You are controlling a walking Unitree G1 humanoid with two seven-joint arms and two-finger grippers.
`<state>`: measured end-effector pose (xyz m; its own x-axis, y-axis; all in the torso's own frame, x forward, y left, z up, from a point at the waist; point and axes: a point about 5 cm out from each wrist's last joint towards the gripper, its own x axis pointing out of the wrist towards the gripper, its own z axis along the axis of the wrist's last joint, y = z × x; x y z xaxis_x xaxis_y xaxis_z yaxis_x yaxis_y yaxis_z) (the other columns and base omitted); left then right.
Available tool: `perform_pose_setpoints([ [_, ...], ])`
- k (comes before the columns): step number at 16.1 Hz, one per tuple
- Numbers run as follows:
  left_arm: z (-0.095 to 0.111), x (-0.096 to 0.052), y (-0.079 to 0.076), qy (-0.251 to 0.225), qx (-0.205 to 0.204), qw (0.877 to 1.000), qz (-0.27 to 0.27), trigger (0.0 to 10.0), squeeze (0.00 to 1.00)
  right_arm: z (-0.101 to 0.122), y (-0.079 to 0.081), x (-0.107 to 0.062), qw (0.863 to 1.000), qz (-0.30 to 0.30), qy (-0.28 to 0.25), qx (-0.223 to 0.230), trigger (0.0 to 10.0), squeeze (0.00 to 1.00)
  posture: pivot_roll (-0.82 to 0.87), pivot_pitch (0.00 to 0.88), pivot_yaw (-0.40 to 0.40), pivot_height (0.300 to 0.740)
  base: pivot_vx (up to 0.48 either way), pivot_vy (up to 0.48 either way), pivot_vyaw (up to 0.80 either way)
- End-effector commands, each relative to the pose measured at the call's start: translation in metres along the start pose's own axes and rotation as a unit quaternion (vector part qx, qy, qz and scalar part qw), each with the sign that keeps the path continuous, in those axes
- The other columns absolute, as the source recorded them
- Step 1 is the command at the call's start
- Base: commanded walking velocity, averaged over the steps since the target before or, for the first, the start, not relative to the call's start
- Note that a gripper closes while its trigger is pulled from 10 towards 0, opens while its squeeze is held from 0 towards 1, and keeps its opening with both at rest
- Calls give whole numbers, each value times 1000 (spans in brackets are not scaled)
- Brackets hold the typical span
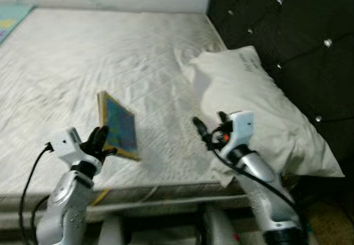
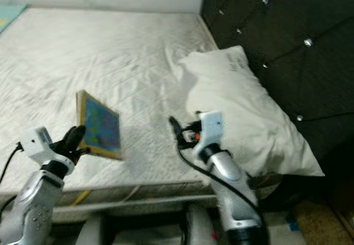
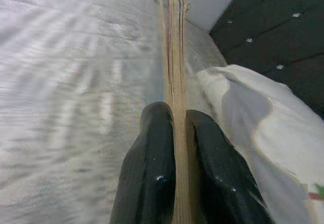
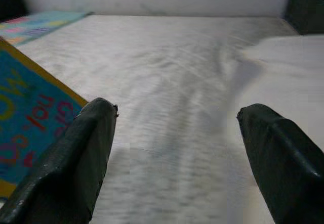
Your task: Clean up the room
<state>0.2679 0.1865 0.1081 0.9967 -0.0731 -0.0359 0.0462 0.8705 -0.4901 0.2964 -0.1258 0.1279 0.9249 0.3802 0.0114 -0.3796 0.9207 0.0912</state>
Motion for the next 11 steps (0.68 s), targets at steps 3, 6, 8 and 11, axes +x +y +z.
perform_pose_setpoints([
  [3,2,4,-11,-3,2,1000,-23,10000,0,1,-3,0,1000,-7,-4,0,10000,0,-79,44,-49,568,0,0,0],
  [6,2,5,-10,-2,1,1000,-19,10000,0,1,-4,0,1000,-8,-5,-1,10000,0,-79,43,-49,568,0,0,0],
  [8,-3,6,-5,8,-48,999,5,10000,0,1,-5,0,1000,-9,-5,-2,10000,0,-81,42,-49,568,0,0,0],
  [11,-13,14,-2,34,-143,989,12,10000,0,4,-8,-3,1000,-11,-5,-8,10000,0,-112,49,-61,568,0,0,0],
])
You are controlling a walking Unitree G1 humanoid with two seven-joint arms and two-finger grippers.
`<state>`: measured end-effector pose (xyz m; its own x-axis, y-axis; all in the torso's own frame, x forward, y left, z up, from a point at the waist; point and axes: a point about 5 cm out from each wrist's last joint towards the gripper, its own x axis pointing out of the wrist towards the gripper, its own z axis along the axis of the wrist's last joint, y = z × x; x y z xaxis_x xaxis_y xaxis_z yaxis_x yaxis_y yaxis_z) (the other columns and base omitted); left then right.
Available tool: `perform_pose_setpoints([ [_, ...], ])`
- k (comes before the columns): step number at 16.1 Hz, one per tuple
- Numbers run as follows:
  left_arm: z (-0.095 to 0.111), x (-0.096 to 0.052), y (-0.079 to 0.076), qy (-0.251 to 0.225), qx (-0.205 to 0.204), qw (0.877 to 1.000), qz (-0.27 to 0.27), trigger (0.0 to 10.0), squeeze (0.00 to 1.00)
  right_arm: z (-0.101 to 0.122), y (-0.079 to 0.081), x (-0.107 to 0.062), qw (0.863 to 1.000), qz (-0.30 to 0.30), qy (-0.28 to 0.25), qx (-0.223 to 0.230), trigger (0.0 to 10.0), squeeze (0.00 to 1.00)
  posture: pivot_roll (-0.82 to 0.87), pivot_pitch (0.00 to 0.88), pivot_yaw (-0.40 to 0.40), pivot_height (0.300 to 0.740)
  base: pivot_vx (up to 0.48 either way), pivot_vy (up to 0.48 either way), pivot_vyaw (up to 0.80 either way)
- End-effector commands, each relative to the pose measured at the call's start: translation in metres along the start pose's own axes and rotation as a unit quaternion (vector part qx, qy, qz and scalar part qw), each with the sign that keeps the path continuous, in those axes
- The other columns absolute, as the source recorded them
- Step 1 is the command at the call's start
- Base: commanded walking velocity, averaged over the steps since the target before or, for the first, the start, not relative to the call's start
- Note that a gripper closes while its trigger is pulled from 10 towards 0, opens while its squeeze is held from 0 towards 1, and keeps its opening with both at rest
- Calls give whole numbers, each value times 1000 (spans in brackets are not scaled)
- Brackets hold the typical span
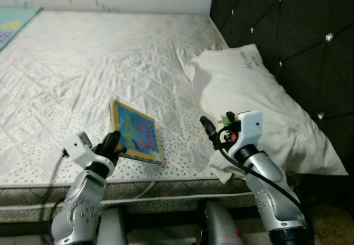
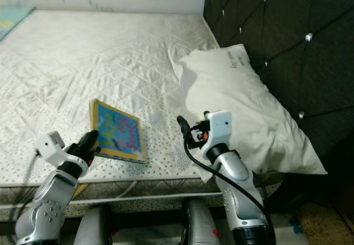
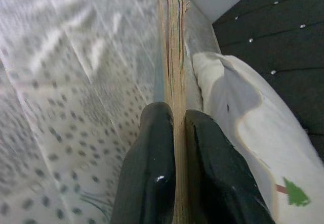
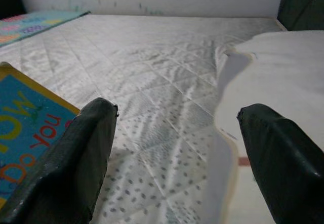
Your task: Clean up the room
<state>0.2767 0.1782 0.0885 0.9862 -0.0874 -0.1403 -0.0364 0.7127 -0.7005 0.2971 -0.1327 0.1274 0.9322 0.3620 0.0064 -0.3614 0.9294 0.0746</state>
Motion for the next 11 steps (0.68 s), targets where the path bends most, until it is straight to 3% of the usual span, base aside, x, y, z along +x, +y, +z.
perform_pose_setpoints([
  [1,2,5,-13,-2,-63,998,-26,10000,0,5,-4,-3,1000,-3,-5,-7,10000,0,-126,51,-64,568,0,0,0],
  [3,-11,3,-26,32,-118,991,-62,10000,0,8,-11,-6,1000,-8,-3,-17,10000,0,-144,56,-71,568,0,0,0],
  [9,-14,5,-31,55,-142,985,-80,10000,0,11,-15,-8,1000,-11,-4,-23,10000,0,-165,62,-80,568,0,0,0],
  [11,-14,19,-26,72,-155,983,-68,10000,0,19,-17,-25,998,40,5,-44,10000,0,-208,70,-77,568,0,0,0],
])
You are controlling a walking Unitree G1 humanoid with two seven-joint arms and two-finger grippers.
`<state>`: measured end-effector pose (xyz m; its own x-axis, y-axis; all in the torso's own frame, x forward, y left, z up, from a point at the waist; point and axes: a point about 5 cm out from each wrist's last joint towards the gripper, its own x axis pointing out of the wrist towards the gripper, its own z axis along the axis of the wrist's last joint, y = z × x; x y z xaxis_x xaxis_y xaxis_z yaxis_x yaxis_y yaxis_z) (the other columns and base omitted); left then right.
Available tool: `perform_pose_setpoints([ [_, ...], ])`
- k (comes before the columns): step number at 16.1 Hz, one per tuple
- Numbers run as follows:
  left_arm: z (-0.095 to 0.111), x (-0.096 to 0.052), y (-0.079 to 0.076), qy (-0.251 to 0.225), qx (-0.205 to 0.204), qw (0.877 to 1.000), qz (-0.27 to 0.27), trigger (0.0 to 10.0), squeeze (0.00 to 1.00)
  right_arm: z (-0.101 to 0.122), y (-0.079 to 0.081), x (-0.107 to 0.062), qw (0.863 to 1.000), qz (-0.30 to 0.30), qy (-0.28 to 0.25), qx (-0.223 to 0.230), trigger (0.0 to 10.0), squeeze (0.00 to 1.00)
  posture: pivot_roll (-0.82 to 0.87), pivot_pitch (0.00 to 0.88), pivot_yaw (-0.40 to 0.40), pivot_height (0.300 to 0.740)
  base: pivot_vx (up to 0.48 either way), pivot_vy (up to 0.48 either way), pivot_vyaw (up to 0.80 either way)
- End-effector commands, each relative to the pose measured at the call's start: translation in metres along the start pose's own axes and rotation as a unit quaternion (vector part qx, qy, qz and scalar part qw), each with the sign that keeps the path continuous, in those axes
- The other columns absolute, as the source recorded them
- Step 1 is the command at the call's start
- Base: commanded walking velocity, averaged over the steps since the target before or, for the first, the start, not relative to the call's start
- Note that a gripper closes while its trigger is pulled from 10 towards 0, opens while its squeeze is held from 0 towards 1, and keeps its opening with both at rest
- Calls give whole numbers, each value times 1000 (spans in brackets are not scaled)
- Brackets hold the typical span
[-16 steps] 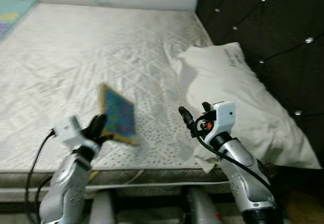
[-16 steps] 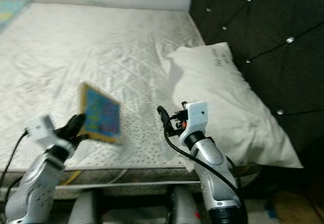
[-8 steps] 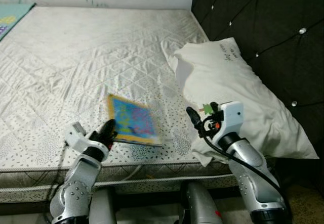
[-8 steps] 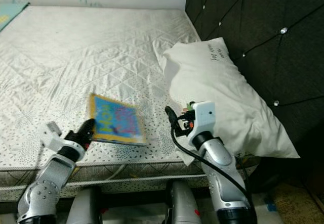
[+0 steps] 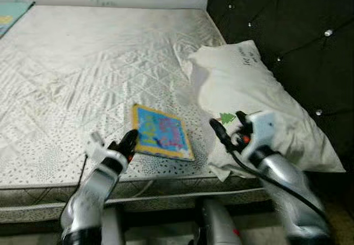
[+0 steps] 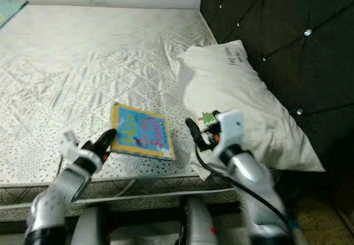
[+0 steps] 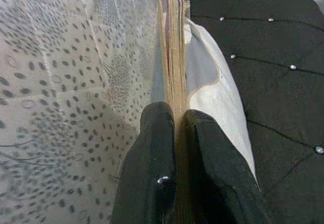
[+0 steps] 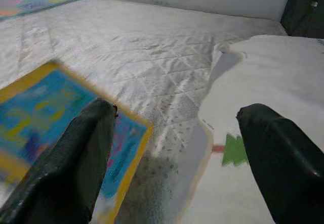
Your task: Clean up the room
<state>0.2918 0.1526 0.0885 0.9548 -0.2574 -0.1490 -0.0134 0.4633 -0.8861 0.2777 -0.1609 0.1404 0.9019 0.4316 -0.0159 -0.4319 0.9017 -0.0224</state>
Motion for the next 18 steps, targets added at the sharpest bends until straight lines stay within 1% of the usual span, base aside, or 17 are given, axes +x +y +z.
perform_pose_setpoints([
  [1,2,1,0,-4,-15,1000,-7,10000,0,2,-3,-8,1000,8,8,-4,10000,0,-203,77,-85,568,0,0,0],
  [2,2,0,2,-6,-16,1000,-5,10000,0,1,-3,-10,1000,8,9,-6,10000,0,-204,77,-86,568,0,0,0],
  [4,5,-2,19,-13,-20,999,25,10000,0,0,-11,-22,1000,1,24,-16,10000,0,-220,88,-92,568,0,0,0],
  [5,6,-3,23,-14,-23,999,31,10000,0,0,-12,-24,999,-1,26,-19,10000,0,-222,90,-92,568,0,0,0],
  [6,5,-2,36,-10,-27,998,53,10000,0,1,-18,-31,999,-12,31,-23,10000,0,-235,95,-93,568,0,0,0],
  [7,5,-1,40,-10,-23,998,62,10000,0,2,-19,-32,999,-13,32,-24,10000,0,-238,95,-93,568,0,0,0],
  [8,5,-1,46,-10,-10,997,73,10000,0,2,-19,-34,999,-14,34,-27,10000,0,-243,96,-92,568,0,0,0],
  [9,7,-2,54,-10,-6,996,84,10000,0,2,-19,-36,999,-12,37,-28,10000,0,-247,95,-90,568,0,0,0],
  [10,7,-2,57,-11,-8,996,89,10000,0,2,-18,-37,999,-12,38,-29,10000,0,-247,95,-90,568,0,0,0],
  [11,12,2,63,-14,-10,995,96,10000,0,4,-12,-39,999,11,36,-21,10000,0,-247,95,-90,568,0,0,0],
  [12,14,5,64,-14,-4,995,97,10000,0,4,-7,-41,999,34,37,-14,10000,0,-247,95,-90,568,0,0,0],
  [13,15,9,68,-8,9,994,104,10000,0,2,2,-47,996,77,49,-1,10000,0,-256,93,-89,568,0,0,0],
  [15,15,12,71,-6,12,994,108,10000,0,0,4,-52,993,95,65,10,10000,0,-256,93,-89,568,0,0,0],
  [16,12,14,73,4,10,994,110,10000,0,-2,4,-56,992,104,76,13,10000,0,-267,94,-86,568,0,0,0],
  [18,8,16,76,28,14,993,116,10000,0,-4,3,-58,992,98,81,7,10000,0,-274,94,-84,568,0,0,0],
])
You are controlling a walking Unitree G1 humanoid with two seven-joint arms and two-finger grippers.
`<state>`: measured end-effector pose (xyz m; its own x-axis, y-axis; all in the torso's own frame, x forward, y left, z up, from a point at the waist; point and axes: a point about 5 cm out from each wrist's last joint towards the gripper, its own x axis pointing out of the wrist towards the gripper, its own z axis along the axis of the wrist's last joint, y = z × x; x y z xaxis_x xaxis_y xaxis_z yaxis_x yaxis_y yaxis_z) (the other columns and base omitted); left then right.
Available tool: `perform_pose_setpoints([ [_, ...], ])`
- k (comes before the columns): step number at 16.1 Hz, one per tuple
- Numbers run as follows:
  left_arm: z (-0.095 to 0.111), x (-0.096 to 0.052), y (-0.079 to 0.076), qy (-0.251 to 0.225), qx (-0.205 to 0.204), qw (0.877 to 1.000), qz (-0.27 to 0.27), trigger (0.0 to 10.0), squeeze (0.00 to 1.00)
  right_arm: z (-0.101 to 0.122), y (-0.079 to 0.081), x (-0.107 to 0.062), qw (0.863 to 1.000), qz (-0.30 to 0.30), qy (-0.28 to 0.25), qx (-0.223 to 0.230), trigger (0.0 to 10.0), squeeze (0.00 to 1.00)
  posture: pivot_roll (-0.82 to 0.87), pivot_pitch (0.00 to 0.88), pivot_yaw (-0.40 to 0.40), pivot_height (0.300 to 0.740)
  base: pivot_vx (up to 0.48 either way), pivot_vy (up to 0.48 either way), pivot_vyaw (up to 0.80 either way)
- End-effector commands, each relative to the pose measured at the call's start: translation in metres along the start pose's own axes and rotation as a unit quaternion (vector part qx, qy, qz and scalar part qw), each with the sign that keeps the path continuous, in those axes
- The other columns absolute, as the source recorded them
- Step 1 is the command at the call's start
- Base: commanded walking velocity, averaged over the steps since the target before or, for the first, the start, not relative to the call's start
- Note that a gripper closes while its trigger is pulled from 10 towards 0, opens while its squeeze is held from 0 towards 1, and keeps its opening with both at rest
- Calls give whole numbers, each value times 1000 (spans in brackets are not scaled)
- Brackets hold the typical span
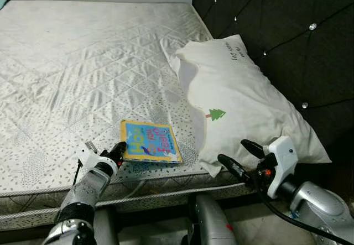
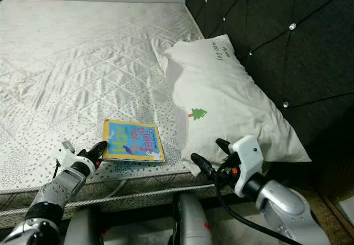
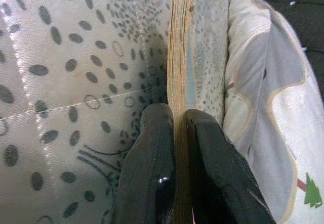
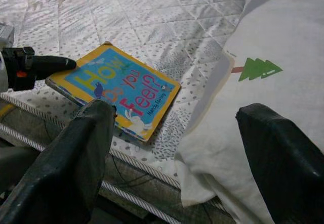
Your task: Clean up the room
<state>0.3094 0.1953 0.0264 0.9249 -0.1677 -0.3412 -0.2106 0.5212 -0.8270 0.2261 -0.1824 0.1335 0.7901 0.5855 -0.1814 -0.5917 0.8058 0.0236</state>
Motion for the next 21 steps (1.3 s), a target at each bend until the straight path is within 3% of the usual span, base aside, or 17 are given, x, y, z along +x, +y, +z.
perform_pose_setpoints([
  [1,-8,2,2,30,15,999,11,10000,0,3,0,-3,1000,0,-2,-7,10000,0,-274,94,-84,568,0,0,0],
  [6,-24,3,8,105,68,992,20,10000,0,0,1,-1,1000,2,-5,-6,10000,0,-285,95,-81,568,0,0,0],
  [12,-36,3,4,170,131,976,-28,10000,0,4,2,5,1000,-2,-14,-15,10000,0,-291,93,-80,568,0,0,0],
  [16,-28,-1,9,193,182,964,-23,10000,0,7,2,7,1000,-3,-20,-20,10000,0,-282,91,-76,568,0,0,0],
  [21,3,-7,19,176,230,957,6,10000,0,4,1,13,1000,-4,-22,-20,10000,0,-276,87,-73,568,0,0,0],
])
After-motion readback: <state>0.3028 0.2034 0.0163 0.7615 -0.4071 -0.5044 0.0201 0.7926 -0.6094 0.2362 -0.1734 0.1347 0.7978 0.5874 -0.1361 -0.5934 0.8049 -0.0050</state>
